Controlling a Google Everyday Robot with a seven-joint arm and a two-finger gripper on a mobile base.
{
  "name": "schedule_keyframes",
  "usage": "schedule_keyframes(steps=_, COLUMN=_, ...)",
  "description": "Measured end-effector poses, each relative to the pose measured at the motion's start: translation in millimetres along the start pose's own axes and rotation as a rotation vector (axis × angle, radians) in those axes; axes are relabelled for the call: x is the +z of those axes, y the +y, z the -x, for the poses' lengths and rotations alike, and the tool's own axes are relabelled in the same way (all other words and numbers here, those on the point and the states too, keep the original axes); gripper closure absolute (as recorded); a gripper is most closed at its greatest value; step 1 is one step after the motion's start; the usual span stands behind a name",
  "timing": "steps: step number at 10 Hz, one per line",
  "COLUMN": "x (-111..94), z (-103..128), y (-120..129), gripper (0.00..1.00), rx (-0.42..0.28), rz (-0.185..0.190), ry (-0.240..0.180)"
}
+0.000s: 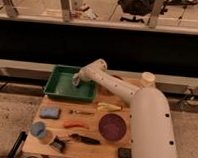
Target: Wipe tray with towel
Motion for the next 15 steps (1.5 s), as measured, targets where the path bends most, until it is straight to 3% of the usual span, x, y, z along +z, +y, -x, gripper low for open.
schedule_keyframes(steps=1, x=5, z=14, y=-10, gripper=0.95, rx=0.009, rz=-0.03, ry=-0.042)
schedule_keyframes(steps=4, x=1, z=21, y=-17, gripper=0.95, rx=0.059, rz=-0.1, ry=-0.111)
schedule_keyframes(steps=6, x=-15, z=10, y=-12, gripper=0.95, rx=0.119, rz=-0.147, ry=-0.12)
schedule_keyframes(steps=7, x=-38, z=2, y=-10, gripper=0.95, rx=0.136, rz=-0.177, ry=-0.11)
schedule_keyframes(steps=9, x=-65, z=3, y=-12, gripper=0.95, rx=0.145, rz=-0.202, ry=-0.1)
schedule_keyframes(steps=10, x=-76, z=14, y=-15, gripper=0.95, rx=0.137, rz=-0.208, ry=-0.107)
schedule_keyframes(steps=12, x=-81, z=36, y=-23, gripper=0.94, rx=0.103, rz=-0.205, ry=-0.129)
schedule_keyframes(steps=15, x=-75, z=54, y=-34, gripper=0.65, rx=0.071, rz=-0.17, ry=-0.195)
